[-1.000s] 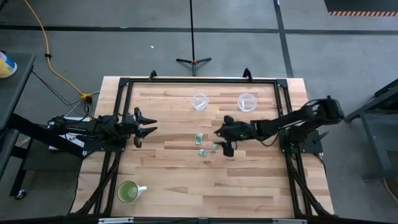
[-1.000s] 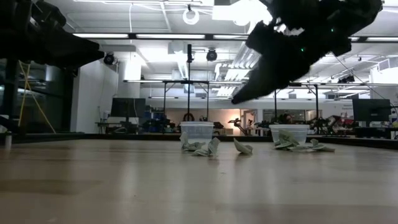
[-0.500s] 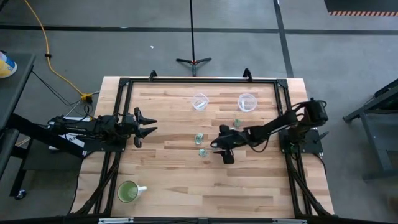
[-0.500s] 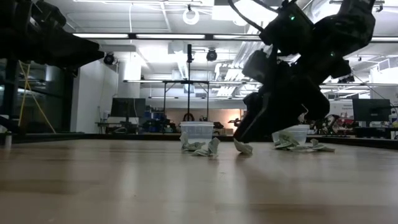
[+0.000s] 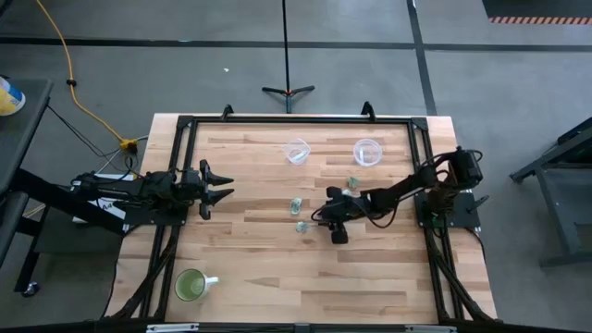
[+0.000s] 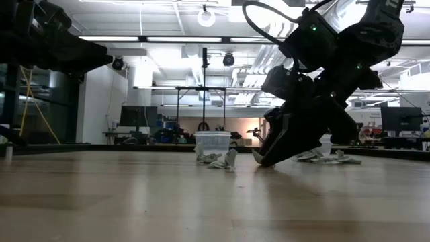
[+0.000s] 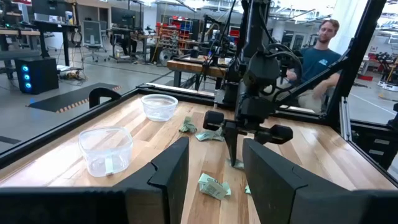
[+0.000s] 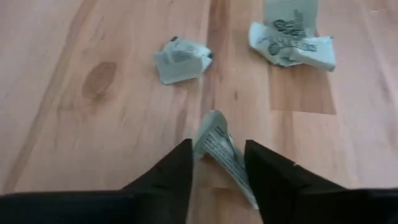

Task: Pick and place Stevia / Truvia into bins
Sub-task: Put the stevia packet into the right transparent container

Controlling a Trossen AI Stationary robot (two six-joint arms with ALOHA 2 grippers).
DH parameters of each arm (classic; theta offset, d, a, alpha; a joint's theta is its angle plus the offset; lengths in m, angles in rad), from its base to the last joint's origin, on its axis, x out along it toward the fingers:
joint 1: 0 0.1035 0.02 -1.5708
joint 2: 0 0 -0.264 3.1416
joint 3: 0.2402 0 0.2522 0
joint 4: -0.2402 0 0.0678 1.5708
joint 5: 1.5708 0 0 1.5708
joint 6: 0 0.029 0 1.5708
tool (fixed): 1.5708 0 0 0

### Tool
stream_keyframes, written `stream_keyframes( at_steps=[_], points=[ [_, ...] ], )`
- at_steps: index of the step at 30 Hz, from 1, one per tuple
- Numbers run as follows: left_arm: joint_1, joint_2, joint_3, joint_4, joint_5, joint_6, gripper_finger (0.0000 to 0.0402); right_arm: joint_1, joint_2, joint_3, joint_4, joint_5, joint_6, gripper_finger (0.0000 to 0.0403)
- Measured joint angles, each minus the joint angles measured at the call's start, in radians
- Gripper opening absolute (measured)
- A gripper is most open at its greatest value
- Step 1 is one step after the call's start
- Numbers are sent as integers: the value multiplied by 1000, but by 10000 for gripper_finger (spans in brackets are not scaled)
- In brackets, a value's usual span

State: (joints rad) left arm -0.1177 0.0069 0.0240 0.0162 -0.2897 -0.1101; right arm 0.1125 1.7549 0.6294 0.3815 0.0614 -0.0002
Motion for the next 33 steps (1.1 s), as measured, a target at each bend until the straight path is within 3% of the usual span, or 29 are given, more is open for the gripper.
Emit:
stream_keyframes(
  at_steps=[8, 15, 18, 24, 28, 33],
  points=[
    [0, 0, 0, 0, 1, 0, 186, -1, -65, 38, -103, 135, -64, 14],
    [0, 0, 0, 0, 1, 0, 186, -28, -258, 123, -459, 490, -137, 11],
    [0, 0, 0, 0, 1, 0, 186, -88, -359, 142, -626, 576, -74, 4],
    [0, 0, 0, 0, 1, 0, 186, -305, -507, 121, -819, 526, 127, 2],
    [0, 0, 0, 0, 1, 0, 186, -440, -527, 114, -809, 362, 127, 4],
    [0, 0, 0, 0, 1, 0, 186, -591, -505, 114, -816, 257, 100, 3]
  ],
)
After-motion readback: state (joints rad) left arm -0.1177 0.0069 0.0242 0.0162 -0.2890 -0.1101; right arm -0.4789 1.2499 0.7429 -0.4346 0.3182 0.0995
